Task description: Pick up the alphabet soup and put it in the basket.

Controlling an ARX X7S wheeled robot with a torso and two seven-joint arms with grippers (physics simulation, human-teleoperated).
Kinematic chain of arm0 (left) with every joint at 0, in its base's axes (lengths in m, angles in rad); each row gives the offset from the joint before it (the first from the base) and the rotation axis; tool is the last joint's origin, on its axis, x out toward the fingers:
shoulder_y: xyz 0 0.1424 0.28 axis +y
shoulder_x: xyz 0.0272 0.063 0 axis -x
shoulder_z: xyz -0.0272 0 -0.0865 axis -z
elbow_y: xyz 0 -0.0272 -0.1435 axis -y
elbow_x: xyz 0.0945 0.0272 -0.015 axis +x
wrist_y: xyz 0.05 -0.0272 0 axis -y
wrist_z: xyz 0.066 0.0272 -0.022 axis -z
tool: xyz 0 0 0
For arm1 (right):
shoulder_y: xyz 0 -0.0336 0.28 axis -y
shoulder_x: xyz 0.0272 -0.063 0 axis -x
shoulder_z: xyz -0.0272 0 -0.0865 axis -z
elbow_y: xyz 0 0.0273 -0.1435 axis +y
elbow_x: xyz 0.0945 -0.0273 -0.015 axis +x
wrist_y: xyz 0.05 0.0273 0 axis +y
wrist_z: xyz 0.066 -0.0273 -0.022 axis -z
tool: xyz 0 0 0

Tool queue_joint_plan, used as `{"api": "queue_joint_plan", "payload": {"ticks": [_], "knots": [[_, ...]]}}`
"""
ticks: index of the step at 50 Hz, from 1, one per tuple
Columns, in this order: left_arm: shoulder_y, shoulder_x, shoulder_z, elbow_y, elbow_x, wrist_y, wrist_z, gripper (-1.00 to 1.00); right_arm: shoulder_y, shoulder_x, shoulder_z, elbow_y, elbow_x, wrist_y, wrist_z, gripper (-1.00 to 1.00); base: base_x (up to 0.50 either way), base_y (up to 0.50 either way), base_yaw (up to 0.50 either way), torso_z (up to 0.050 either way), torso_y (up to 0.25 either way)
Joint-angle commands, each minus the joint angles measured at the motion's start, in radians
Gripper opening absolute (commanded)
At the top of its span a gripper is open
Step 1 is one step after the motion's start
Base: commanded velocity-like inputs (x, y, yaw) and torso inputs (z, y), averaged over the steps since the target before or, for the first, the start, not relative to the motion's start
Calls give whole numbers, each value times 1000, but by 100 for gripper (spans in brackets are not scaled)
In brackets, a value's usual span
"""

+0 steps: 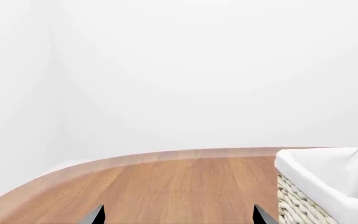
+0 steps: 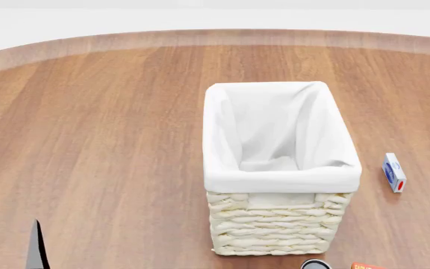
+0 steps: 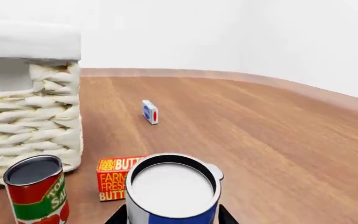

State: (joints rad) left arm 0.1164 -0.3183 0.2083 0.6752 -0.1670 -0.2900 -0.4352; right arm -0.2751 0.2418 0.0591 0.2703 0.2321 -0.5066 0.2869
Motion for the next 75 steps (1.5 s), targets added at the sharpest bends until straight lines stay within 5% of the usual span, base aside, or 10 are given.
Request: {"api": "queue_joint_plan", "payload": {"ticks": [1,20,39,66,75], "knots": [[-1,-5,-3,6,-9,-5,-5,100,-63,78,14,-472,-45,235,71,-100,0,0,0,0,0],[-3,-9,1,-1,-16,-1,-10,100,-33,189,60,-898,30,559,140,-100,0,0,0,0,1],[-8,-12,5,-15,-23,6,-13,100,368,256,-40,-1027,124,885,172,-100,0,0,0,0,1],[-6,-24,-8,-2,-43,3,-24,100,1103,89,-321,-560,129,1003,11,-100,0,0,0,0,0],[-9,-27,-9,-7,-47,6,-24,100,1290,-8,-346,-146,117,871,-93,-100,0,0,0,0,1]]}}
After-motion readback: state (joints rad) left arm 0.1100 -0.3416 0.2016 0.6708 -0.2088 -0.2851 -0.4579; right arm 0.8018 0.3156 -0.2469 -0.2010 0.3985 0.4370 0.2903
